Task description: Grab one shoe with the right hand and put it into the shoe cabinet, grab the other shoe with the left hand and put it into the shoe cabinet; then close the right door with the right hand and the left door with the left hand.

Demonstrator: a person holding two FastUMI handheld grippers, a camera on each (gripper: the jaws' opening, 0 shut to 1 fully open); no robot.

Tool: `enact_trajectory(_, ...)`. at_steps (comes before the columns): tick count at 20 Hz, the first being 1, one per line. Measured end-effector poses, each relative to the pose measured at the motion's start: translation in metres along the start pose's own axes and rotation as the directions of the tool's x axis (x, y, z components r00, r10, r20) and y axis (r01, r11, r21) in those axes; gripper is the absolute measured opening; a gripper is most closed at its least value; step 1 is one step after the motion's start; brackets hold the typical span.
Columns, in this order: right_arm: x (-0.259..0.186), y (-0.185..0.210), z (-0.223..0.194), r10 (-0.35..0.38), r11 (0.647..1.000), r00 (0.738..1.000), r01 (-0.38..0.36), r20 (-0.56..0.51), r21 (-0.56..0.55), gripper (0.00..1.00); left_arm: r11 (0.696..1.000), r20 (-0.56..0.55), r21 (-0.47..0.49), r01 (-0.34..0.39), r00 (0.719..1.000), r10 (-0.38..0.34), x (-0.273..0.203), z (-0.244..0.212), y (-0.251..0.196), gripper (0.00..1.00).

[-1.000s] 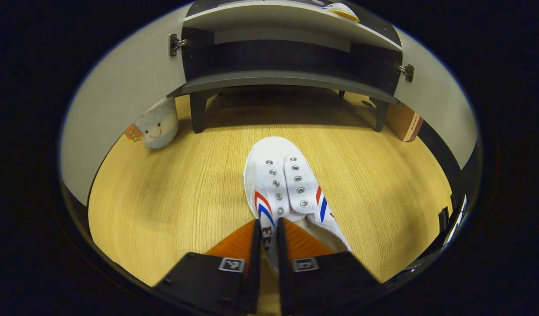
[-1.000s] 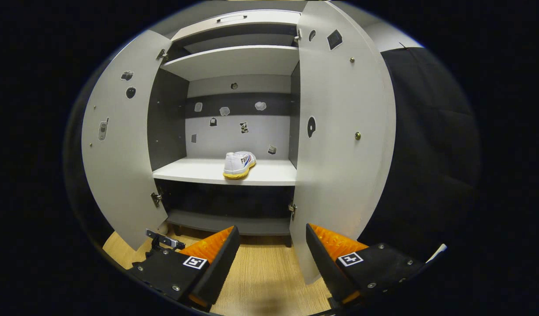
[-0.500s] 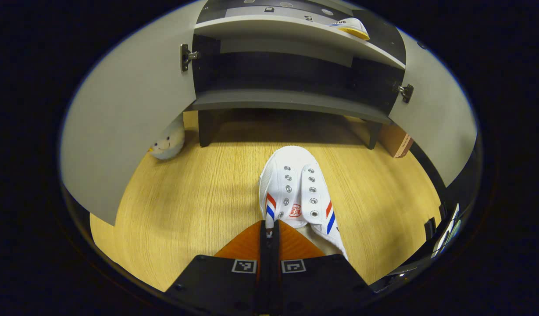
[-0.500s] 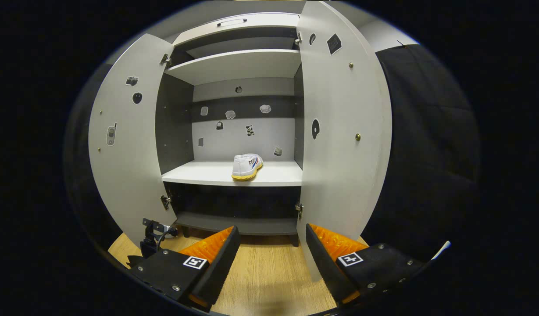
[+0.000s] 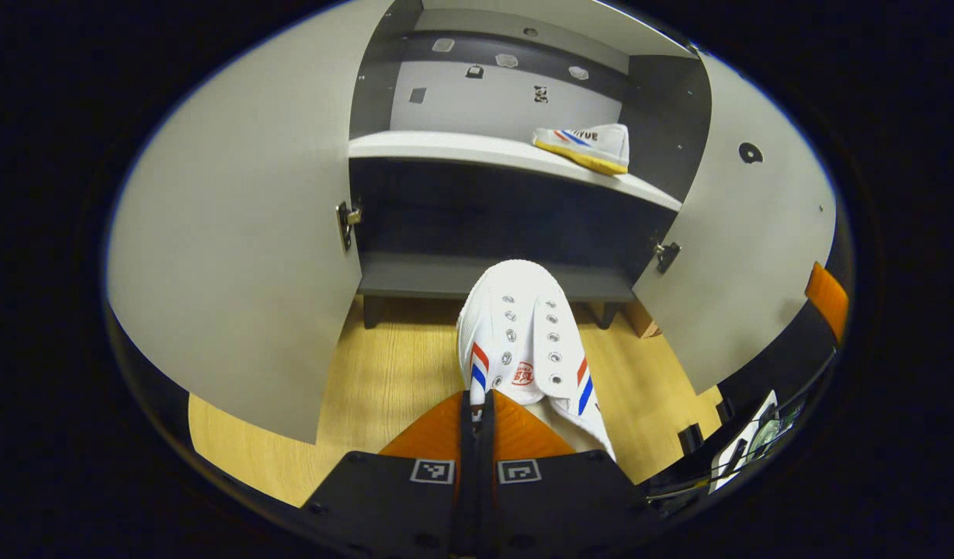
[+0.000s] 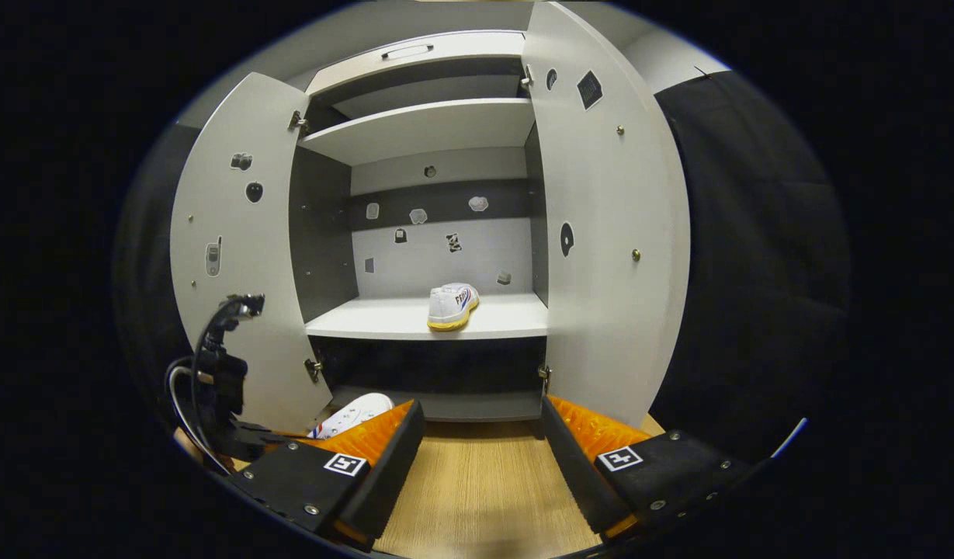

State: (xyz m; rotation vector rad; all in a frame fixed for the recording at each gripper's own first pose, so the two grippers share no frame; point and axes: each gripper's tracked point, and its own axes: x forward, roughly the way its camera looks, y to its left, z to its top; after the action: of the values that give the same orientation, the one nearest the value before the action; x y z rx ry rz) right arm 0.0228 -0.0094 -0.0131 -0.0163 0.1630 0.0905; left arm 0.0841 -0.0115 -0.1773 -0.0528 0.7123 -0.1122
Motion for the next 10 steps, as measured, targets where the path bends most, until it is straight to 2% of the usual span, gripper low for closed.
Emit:
enact_trajectory(4, -0.01, -0.003, 0.005, -0.006, 1.0, 1.0, 0.006, 0.014, -0.007, 0.93, 0.999, 0.061, -0.015, 0.028, 0.998, -0.027, -0.031, 0.072, -0.002, 0.06)
enact_trajectory(8, -0.02, -0.006, 0.011, -0.003, 1.0, 1.0, 0.002, 0.023, 0.018, 0.93, 1.0, 0.101, 0.02, -0.018, 0.995, 0.016, -0.013, 0.13, -0.001, 0.06)
enact_trajectory(10, -0.024, -0.01, 0.014, -0.009, 1.0, 0.999, 0.009, 0.038, 0.02, 0.93, 1.0, 0.118, 0.014, -0.013, 0.993, 0.011, -0.006, 0.164, -0.002, 0.06)
